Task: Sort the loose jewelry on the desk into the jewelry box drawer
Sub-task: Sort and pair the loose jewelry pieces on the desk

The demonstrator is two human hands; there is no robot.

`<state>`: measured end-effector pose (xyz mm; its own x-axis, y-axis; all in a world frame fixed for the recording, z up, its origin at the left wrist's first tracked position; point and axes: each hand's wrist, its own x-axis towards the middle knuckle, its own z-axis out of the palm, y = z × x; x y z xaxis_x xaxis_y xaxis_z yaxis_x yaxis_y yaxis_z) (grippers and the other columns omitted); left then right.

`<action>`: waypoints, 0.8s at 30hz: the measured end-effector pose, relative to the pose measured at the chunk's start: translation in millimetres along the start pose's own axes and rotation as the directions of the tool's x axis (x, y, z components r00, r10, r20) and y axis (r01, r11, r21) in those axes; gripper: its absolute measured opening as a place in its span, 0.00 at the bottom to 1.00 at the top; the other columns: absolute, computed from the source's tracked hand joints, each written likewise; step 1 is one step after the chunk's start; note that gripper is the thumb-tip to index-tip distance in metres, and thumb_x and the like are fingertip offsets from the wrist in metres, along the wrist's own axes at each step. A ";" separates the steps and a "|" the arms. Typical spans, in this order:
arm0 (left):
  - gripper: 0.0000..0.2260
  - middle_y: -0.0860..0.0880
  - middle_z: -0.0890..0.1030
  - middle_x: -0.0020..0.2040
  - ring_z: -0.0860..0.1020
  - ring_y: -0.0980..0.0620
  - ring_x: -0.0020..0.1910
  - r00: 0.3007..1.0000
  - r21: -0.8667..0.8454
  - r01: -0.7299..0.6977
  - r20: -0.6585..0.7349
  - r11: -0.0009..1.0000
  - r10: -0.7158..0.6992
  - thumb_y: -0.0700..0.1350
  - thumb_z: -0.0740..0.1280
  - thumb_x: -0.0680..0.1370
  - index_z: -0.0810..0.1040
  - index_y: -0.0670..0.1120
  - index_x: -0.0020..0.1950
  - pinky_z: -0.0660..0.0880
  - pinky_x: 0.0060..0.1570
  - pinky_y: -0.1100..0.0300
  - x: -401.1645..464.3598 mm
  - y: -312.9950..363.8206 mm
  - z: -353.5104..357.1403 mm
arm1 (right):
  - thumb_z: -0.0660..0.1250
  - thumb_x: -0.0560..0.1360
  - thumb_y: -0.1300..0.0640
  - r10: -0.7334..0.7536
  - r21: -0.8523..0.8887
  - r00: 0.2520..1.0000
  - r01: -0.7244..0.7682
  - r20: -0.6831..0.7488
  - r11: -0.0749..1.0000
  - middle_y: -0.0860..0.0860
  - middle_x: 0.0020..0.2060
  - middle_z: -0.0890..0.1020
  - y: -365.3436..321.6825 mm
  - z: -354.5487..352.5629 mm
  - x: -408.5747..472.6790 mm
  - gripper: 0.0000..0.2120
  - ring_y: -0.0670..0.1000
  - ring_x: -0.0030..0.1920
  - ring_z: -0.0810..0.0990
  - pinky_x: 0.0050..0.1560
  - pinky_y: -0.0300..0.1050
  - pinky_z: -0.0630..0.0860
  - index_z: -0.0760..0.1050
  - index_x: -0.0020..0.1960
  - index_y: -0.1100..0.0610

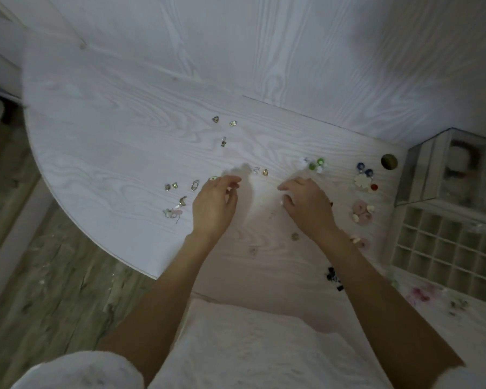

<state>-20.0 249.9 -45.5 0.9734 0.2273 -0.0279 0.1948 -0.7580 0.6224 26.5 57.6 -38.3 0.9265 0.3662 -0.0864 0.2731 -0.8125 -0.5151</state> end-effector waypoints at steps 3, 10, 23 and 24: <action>0.10 0.51 0.81 0.49 0.77 0.50 0.47 0.997 -0.064 0.061 -0.045 0.996 -0.064 0.40 0.65 0.75 0.77 0.47 0.55 0.72 0.47 0.58 14.2 -8.0 3.6 | 0.61 0.73 0.64 0.015 -0.002 1.000 -0.015 0.017 1.000 0.56 0.54 0.78 -14.3 13.5 31.4 0.14 0.57 0.55 0.74 0.47 0.49 0.73 0.75 0.58 0.59; 0.14 0.44 0.77 0.55 0.73 0.44 0.54 0.987 -0.006 -0.064 0.149 0.998 0.064 0.43 0.67 0.74 0.77 0.46 0.59 0.72 0.50 0.53 47.3 8.4 32.9 | 0.64 0.74 0.60 0.040 -0.080 0.999 -0.040 0.007 0.996 0.54 0.49 0.79 -16.5 29.2 58.7 0.07 0.56 0.50 0.75 0.44 0.49 0.72 0.78 0.51 0.59; 0.03 0.42 0.78 0.43 0.74 0.42 0.42 0.985 0.094 -0.130 0.124 0.987 0.118 0.39 0.67 0.73 0.79 0.42 0.46 0.74 0.36 0.50 20.7 -9.6 22.9 | 0.66 0.69 0.68 -0.013 -0.106 0.995 0.003 -0.099 0.994 0.55 0.37 0.80 -12.6 36.4 21.9 0.06 0.54 0.38 0.76 0.33 0.41 0.65 0.78 0.43 0.60; 0.03 0.43 0.78 0.43 0.74 0.43 0.42 0.988 0.092 -0.118 0.112 0.989 0.108 0.40 0.67 0.74 0.79 0.42 0.46 0.74 0.36 0.50 17.4 -12.0 21.0 | 0.66 0.68 0.68 -0.019 -0.107 0.995 0.008 -0.101 0.994 0.55 0.36 0.80 -13.0 37.6 20.2 0.05 0.54 0.37 0.76 0.33 0.41 0.65 0.77 0.43 0.60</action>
<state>-2.9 250.1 -69.9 0.9961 0.0742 -0.0485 0.0887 -0.8327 0.5466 31.9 92.6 -65.4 0.9425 0.3342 0.0096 0.3068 -0.8533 -0.4217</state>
